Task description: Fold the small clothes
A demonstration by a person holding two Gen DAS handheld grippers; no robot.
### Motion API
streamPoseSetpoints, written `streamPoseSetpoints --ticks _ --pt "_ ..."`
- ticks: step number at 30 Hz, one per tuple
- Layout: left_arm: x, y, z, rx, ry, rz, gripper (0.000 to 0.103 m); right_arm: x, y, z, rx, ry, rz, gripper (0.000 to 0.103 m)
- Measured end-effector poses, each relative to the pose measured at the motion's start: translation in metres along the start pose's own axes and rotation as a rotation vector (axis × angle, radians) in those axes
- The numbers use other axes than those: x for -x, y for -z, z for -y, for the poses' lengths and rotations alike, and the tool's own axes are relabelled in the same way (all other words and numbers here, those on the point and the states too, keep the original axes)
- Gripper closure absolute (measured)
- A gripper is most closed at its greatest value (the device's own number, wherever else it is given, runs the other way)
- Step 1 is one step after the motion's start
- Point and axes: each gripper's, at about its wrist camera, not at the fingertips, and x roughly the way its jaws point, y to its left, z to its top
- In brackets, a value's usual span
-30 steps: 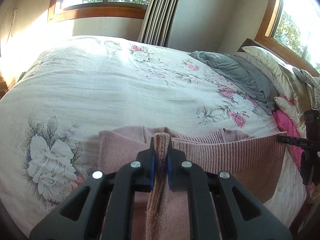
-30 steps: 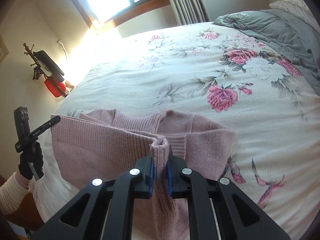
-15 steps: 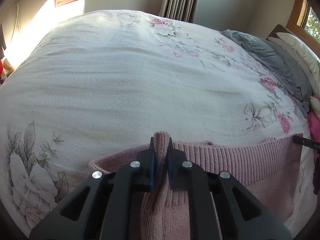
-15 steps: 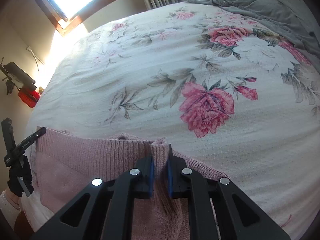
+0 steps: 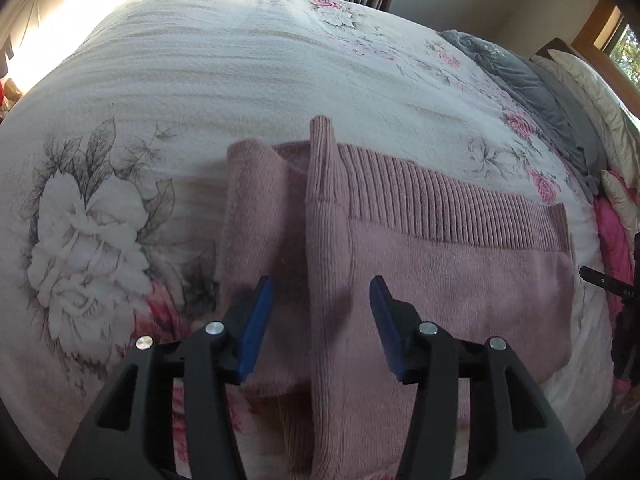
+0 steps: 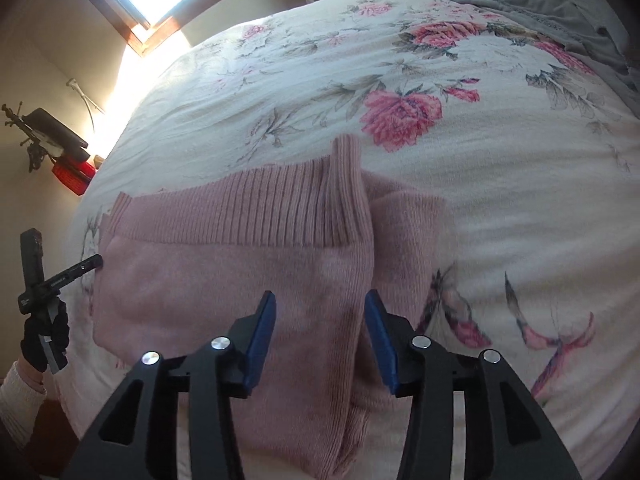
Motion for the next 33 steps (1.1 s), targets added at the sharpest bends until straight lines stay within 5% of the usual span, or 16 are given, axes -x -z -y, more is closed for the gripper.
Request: streamPoseSetpoints --ticks 7,8,11,13,24,30,33 --pt "0.005 0.078 -0.005 0.099 0.041 -0.094 0.056 -0.014 0.089 0.009 -0.087 -0.047 -0.169 0.055" --pt "0.004 0.083 -0.004 0.097 0.032 -0.093 0.058 -0.017 0.094 0.009 -0.090 -0.063 -0.176 0.060" --pt "0.008 0.084 0.000 0.083 0.001 -0.078 0.088 -0.015 0.099 0.009 -0.108 -0.088 -0.164 0.090" --pt "0.012 0.080 -0.004 0.118 0.025 -0.085 0.091 -0.008 0.096 0.011 -0.119 -0.101 -0.151 0.093" --pt "0.005 0.088 -0.008 0.052 -0.028 -0.097 0.092 -0.021 0.113 0.039 -0.185 -0.051 -0.216 0.096" --pt "0.001 0.090 -0.012 0.066 -0.046 -0.093 0.077 -0.022 0.116 0.046 -0.218 -0.078 -0.198 0.094" --pt "0.017 0.088 -0.007 0.071 -0.105 -0.065 0.066 -0.009 0.108 0.046 -0.222 -0.086 -0.181 0.078"
